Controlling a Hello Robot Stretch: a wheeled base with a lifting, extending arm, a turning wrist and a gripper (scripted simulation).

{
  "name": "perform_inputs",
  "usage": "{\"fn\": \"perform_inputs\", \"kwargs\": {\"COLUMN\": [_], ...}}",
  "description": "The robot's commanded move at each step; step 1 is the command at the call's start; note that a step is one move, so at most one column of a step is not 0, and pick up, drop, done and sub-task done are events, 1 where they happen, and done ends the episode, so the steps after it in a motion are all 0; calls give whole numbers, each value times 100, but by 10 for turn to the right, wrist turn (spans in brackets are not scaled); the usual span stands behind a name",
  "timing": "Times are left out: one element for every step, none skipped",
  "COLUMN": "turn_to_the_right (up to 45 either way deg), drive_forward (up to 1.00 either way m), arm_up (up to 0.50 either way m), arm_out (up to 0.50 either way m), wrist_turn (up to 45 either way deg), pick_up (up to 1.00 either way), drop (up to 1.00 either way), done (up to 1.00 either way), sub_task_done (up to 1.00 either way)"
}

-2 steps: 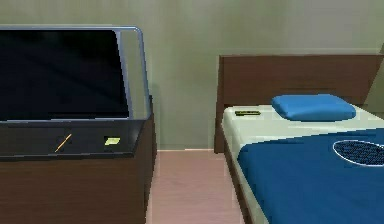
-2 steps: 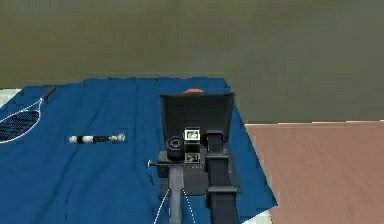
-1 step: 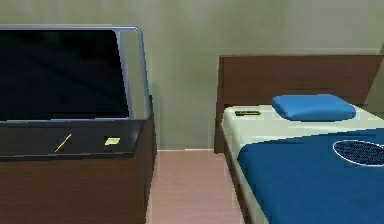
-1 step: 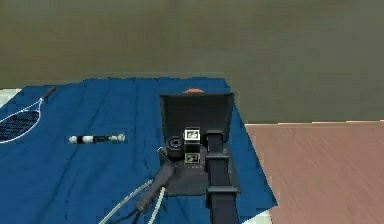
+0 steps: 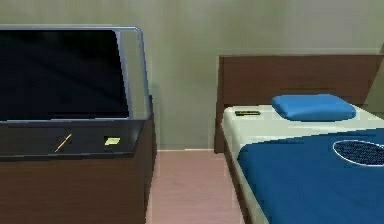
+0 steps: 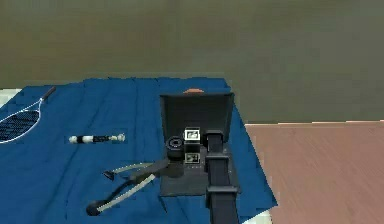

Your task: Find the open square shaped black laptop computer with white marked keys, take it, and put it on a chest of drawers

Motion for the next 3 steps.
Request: {"fn": "perform_inputs", "kwargs": {"turn_to_the_right": [0, 0, 0], "drive_forward": [0, 0, 0], "arm_up": [0, 0, -30], "arm_out": [0, 0, 0], "wrist_turn": [450, 300, 0], "pick_up": [0, 0, 0], "drop": [0, 0, 0], "done": [0, 0, 0], "sub_task_done": [0, 0, 0]}}
